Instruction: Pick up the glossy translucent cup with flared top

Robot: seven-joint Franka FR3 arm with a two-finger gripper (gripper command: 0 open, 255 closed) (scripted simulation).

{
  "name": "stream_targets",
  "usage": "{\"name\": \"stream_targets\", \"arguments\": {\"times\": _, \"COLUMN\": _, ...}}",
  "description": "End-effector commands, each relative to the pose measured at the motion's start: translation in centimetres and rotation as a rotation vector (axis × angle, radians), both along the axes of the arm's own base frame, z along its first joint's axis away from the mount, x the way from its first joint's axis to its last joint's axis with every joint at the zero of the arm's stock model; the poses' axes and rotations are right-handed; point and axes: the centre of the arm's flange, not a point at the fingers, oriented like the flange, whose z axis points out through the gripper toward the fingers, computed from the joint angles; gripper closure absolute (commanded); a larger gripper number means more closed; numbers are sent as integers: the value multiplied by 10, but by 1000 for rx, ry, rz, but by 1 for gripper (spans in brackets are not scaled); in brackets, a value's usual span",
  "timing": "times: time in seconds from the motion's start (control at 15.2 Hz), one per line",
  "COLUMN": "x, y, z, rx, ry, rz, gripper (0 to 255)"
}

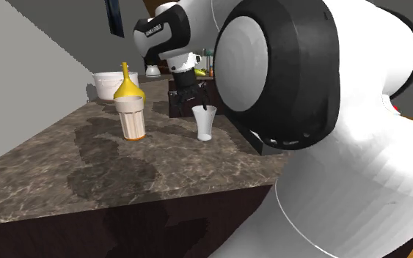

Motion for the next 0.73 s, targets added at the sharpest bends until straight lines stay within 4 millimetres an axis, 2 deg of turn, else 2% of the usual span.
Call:
{"name": "stream_targets", "arguments": {"times": 0.0, "x": 23, "y": -6, "z": 9, "rx": -26, "ry": 5, "rz": -7, "gripper": 0}}
{"name": "stream_targets", "arguments": {"times": 0.2, "x": 54, "y": -15, "z": 20, "rx": -60, "ry": 11, "rz": -15, "gripper": 0}}
{"name": "stream_targets", "arguments": {"times": 0.66, "x": 54, "y": -15, "z": -17, "rx": -60, "ry": 11, "rz": -15, "gripper": 0}}
